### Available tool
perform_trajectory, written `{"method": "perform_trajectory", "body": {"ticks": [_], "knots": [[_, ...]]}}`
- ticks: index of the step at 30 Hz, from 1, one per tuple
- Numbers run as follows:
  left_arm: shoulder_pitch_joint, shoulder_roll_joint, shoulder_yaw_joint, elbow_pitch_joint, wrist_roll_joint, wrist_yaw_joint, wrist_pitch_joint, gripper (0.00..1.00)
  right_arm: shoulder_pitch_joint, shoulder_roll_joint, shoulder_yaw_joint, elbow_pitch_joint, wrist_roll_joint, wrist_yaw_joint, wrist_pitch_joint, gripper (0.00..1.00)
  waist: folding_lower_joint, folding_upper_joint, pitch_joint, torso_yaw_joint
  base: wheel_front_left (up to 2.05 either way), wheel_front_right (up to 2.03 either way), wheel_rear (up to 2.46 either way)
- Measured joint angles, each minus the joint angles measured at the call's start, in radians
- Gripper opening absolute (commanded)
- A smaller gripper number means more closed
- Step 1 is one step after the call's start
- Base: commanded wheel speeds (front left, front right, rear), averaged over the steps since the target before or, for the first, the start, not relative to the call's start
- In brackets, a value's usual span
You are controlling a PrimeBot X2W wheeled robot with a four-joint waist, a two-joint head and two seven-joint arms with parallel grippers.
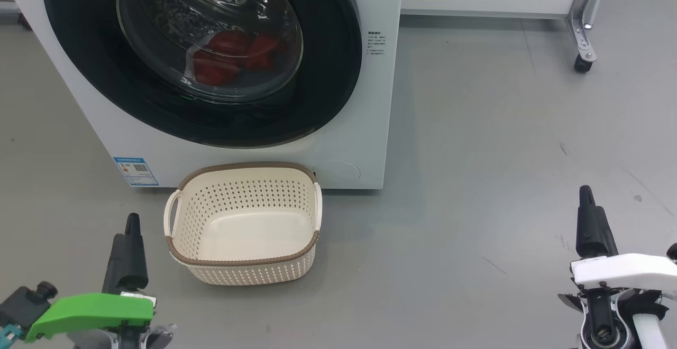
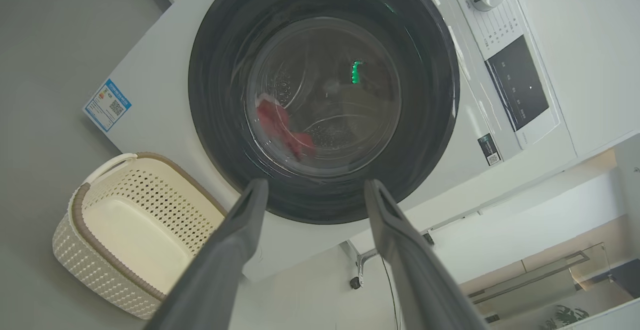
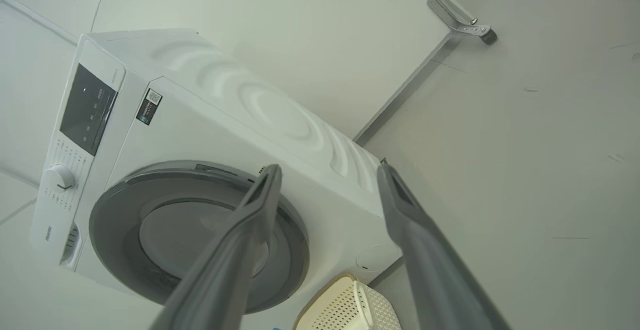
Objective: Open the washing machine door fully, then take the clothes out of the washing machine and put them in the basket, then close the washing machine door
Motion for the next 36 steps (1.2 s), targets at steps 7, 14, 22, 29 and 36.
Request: {"method": "perform_trajectory", "body": {"ticks": [7, 14, 22, 29, 36], "knots": [[0.000, 0.005, -0.026, -0.032, 0.146, 0.000, -0.022, 1.00, 0.000, -0.005, 0.028, -0.035, -0.116, -0.014, -0.021, 1.00, 0.0000, 0.0000, 0.003, 0.003, 0.00, 0.00, 0.00], [-0.001, 0.008, -0.052, -0.061, 0.288, 0.000, -0.048, 1.00, 0.000, -0.007, 0.069, -0.058, -0.247, -0.028, -0.047, 1.00, 0.0000, 0.0000, 0.009, 0.006, 0.00, 0.00, 0.00], [-0.001, 0.010, -0.110, -0.072, 0.453, 0.000, -0.074, 1.00, 0.000, -0.010, 0.112, -0.071, -0.394, -0.045, -0.075, 1.00, 0.0000, 0.0000, 0.018, 0.009, 0.00, 0.00, 0.00], [-0.001, 0.011, -0.130, -0.071, 0.601, 0.000, -0.100, 1.00, 0.001, -0.015, 0.149, -0.070, -0.565, -0.081, -0.099, 1.00, 0.0000, 0.0000, 0.028, 0.009, 0.00, 0.00, 0.00], [-0.001, 0.012, -0.148, -0.052, 0.738, 0.001, -0.123, 1.00, 0.001, -0.016, 0.170, -0.061, -0.671, -0.116, -0.125, 1.00, 0.0000, 0.0000, 0.042, 0.006, 0.00, 0.00, 0.00]]}}
